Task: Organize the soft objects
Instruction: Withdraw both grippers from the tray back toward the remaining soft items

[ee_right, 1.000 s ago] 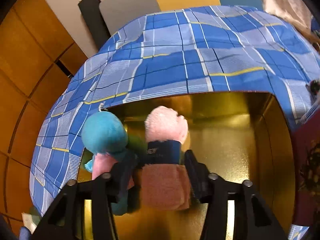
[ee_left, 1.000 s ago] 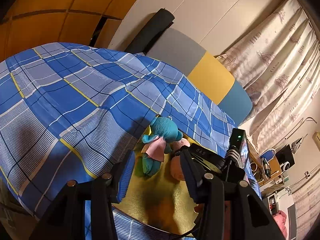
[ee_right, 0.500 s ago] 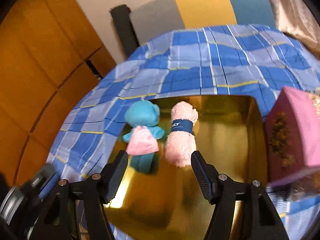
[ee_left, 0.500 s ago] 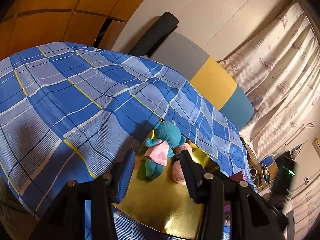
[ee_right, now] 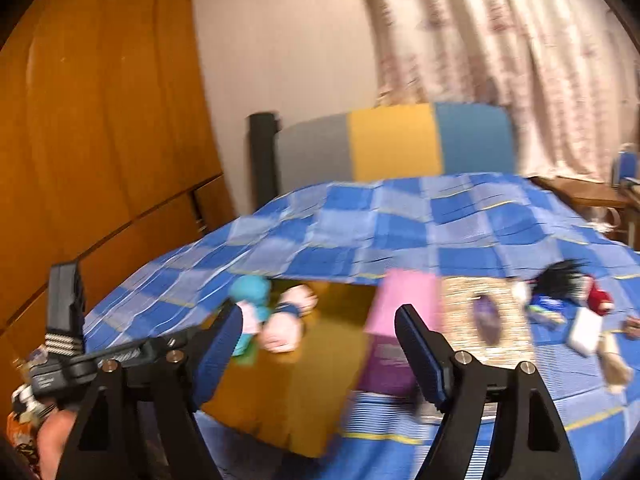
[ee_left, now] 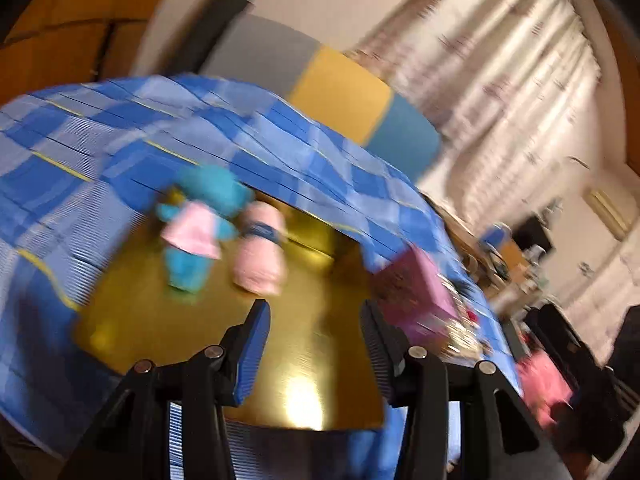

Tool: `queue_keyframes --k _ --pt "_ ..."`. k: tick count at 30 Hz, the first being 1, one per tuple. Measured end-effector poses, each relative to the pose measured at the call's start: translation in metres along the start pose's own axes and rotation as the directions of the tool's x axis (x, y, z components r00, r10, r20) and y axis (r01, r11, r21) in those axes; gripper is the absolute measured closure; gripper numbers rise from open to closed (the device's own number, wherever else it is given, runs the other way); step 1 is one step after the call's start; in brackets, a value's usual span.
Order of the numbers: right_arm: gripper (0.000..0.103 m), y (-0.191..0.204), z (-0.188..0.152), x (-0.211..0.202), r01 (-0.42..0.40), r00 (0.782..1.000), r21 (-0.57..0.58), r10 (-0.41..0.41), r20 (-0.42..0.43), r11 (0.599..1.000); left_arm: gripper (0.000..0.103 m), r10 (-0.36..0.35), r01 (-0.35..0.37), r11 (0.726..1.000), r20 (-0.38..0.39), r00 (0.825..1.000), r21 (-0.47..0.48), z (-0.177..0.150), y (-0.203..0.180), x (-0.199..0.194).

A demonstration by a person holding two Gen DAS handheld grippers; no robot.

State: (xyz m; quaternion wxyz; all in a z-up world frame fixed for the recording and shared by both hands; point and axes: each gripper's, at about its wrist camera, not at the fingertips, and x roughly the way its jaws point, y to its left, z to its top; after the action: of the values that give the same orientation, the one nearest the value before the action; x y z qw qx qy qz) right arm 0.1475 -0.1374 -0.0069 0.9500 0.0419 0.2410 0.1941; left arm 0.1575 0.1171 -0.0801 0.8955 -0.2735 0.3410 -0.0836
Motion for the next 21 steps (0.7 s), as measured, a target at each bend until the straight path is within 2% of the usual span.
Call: queue_keyframes --k 2,5,8,14,16,21 --pt "0.021 -0.026 -0.004 -0.008 0.07 0.997 0.013 -0.07 -0.01 0.997 0.056 -0.049 0.049 0.998 -0.018 0.999 0.027 -0.008 -0.019 0.007" --pt "0.021 -0.065 -0.014 -0.016 0.134 0.99 0.066 -0.131 -0.045 0.989 0.056 -0.101 0.105 0.992 -0.052 0.993 0.069 -0.017 -0.042 0.016" --pt "0.021 -0.102 -0.025 -0.02 0.203 0.976 0.109 -0.193 -0.099 0.973 0.056 -0.11 0.123 0.986 -0.114 0.987 0.116 -0.027 -0.067 0.031" --pt "0.021 -0.184 -0.053 -0.025 0.354 0.923 0.189 -0.311 -0.225 0.916 0.055 -0.144 0.176 0.97 -0.185 0.972 0.168 -0.046 -0.104 0.046" --pt "0.021 -0.208 -0.062 -0.029 0.404 0.9 0.215 -0.344 -0.266 0.889 0.05 -0.152 0.19 0.965 -0.206 0.967 0.18 -0.05 -0.111 0.048" --pt "0.021 -0.257 -0.074 -0.032 0.457 0.868 0.223 -0.377 -0.323 0.861 0.05 -0.15 0.211 0.954 -0.268 0.952 0.215 -0.065 -0.136 0.063"
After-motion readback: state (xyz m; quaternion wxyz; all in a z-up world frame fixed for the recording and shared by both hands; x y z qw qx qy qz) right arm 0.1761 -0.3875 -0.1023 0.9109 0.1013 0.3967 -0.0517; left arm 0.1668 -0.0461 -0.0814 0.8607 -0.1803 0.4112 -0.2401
